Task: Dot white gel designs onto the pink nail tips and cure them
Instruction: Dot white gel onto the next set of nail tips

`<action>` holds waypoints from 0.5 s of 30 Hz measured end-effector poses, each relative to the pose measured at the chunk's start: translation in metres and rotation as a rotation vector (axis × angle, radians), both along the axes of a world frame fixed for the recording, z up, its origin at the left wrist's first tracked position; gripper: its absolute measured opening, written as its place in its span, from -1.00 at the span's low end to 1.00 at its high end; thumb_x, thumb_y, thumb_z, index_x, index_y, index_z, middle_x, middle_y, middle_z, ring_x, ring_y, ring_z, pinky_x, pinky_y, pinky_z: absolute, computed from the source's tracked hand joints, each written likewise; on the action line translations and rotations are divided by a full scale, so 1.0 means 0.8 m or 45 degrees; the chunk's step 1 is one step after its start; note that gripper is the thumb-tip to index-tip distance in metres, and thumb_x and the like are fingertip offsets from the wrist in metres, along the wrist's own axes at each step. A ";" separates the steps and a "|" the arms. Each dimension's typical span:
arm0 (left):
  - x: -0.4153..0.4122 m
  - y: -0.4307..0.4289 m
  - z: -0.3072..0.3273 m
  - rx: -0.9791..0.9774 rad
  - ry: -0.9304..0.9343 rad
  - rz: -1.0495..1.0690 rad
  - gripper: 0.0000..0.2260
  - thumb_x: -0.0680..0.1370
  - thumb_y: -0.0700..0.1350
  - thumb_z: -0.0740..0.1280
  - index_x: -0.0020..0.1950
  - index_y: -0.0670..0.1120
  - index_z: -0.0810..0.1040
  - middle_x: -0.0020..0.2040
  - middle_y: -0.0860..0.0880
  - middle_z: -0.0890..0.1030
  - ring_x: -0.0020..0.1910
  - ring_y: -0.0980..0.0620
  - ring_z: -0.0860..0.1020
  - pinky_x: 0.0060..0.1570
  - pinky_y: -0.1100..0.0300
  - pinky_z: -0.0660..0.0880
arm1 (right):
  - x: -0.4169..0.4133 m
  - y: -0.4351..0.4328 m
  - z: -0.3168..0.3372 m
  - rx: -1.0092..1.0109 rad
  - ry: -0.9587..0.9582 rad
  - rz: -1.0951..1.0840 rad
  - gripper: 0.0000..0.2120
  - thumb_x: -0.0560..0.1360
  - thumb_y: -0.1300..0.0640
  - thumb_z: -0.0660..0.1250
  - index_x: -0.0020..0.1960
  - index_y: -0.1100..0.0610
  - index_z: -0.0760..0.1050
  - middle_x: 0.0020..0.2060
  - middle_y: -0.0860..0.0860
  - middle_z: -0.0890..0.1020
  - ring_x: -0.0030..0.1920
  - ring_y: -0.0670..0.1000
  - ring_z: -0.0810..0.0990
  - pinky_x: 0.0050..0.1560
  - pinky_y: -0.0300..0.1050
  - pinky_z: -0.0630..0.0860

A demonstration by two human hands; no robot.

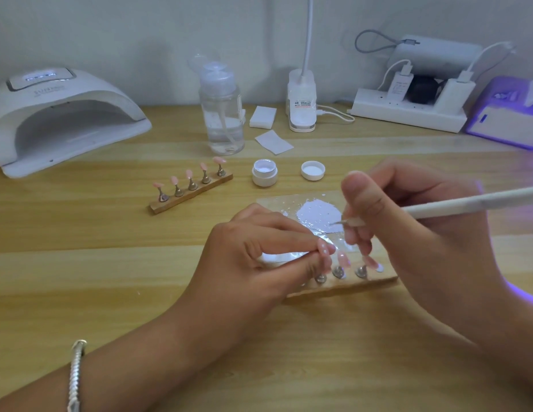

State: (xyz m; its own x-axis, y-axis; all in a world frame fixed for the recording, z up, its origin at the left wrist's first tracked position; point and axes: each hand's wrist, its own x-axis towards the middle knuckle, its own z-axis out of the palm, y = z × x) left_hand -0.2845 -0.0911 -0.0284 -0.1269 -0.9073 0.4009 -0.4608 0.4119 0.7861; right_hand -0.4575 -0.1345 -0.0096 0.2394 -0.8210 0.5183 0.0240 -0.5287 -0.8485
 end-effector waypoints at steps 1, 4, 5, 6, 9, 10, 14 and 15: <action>0.000 0.000 0.000 -0.002 -0.005 -0.001 -0.93 0.42 -0.04 0.49 -0.16 0.03 0.76 -0.16 0.23 0.70 -0.04 0.11 0.57 -0.04 0.34 0.39 | 0.001 0.002 -0.001 -0.005 0.004 0.018 -0.68 0.52 -0.01 0.36 -0.35 0.11 0.50 -0.50 -0.01 0.55 -0.51 0.12 0.48 -0.52 -0.14 0.36; 0.000 0.000 0.000 0.005 -0.006 -0.002 -0.92 0.41 -0.05 0.49 -0.13 0.03 0.76 -0.16 0.22 0.70 -0.03 0.10 0.58 -0.04 0.33 0.40 | 0.002 0.006 -0.004 -0.034 0.065 0.035 -0.67 0.55 0.03 0.32 -0.33 0.18 0.50 -0.49 -0.05 0.58 -0.54 0.02 0.53 -0.48 -0.28 0.39; 0.000 0.000 0.000 0.003 -0.005 -0.002 -0.92 0.41 -0.06 0.49 -0.13 0.03 0.76 -0.16 0.22 0.70 -0.03 0.09 0.58 -0.03 0.32 0.41 | 0.002 0.006 -0.004 -0.039 0.085 0.027 -0.66 0.55 0.03 0.32 -0.33 0.18 0.50 -0.49 -0.04 0.58 -0.54 0.02 0.53 -0.48 -0.28 0.38; 0.000 0.000 0.000 -0.001 -0.005 -0.003 -0.92 0.41 -0.06 0.49 -0.13 0.03 0.76 -0.16 0.22 0.70 -0.03 0.09 0.58 -0.03 0.31 0.41 | 0.002 0.006 -0.005 -0.047 0.104 0.016 -0.66 0.55 0.03 0.32 -0.33 0.18 0.50 -0.50 -0.02 0.58 -0.54 0.03 0.53 -0.50 -0.27 0.38; 0.000 0.000 0.000 -0.014 -0.009 -0.013 -0.93 0.43 -0.05 0.48 -0.13 0.03 0.76 -0.16 0.21 0.71 -0.04 0.09 0.59 -0.01 0.29 0.41 | 0.002 0.005 -0.006 -0.081 0.147 -0.004 -0.67 0.55 0.04 0.32 -0.34 0.17 0.51 -0.49 0.03 0.58 -0.53 0.03 0.54 -0.52 -0.22 0.40; 0.000 0.000 0.000 -0.015 -0.009 -0.017 -0.92 0.44 -0.04 0.48 -0.13 0.03 0.76 -0.16 0.21 0.71 -0.03 0.08 0.59 -0.01 0.29 0.41 | 0.002 0.005 -0.006 -0.085 0.152 -0.008 -0.67 0.56 0.05 0.32 -0.34 0.16 0.51 -0.48 0.03 0.58 -0.53 0.03 0.54 -0.52 -0.22 0.41; 0.001 -0.001 -0.001 -0.024 -0.016 -0.021 -0.93 0.45 -0.04 0.48 -0.14 0.03 0.76 -0.16 0.21 0.70 -0.04 0.09 0.59 -0.01 0.28 0.40 | 0.003 0.004 -0.007 -0.109 0.173 -0.015 -0.68 0.56 0.08 0.32 -0.33 0.16 0.51 -0.47 0.01 0.58 -0.52 -0.01 0.53 -0.51 -0.26 0.41; 0.001 -0.001 -0.001 -0.029 -0.019 -0.020 -0.93 0.45 -0.04 0.48 -0.14 0.03 0.76 -0.16 0.21 0.70 -0.04 0.10 0.59 -0.01 0.28 0.40 | 0.003 0.004 -0.007 -0.109 0.177 -0.013 -0.69 0.56 0.09 0.32 -0.33 0.17 0.51 -0.47 0.00 0.58 -0.52 -0.02 0.53 -0.50 -0.26 0.41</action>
State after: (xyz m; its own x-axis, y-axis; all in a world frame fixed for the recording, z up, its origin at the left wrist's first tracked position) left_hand -0.2839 -0.0920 -0.0296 -0.1473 -0.8959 0.4192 -0.4658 0.4367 0.7697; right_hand -0.4550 -0.1314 -0.0152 0.3052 -0.7780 0.5492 -0.0963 -0.5990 -0.7950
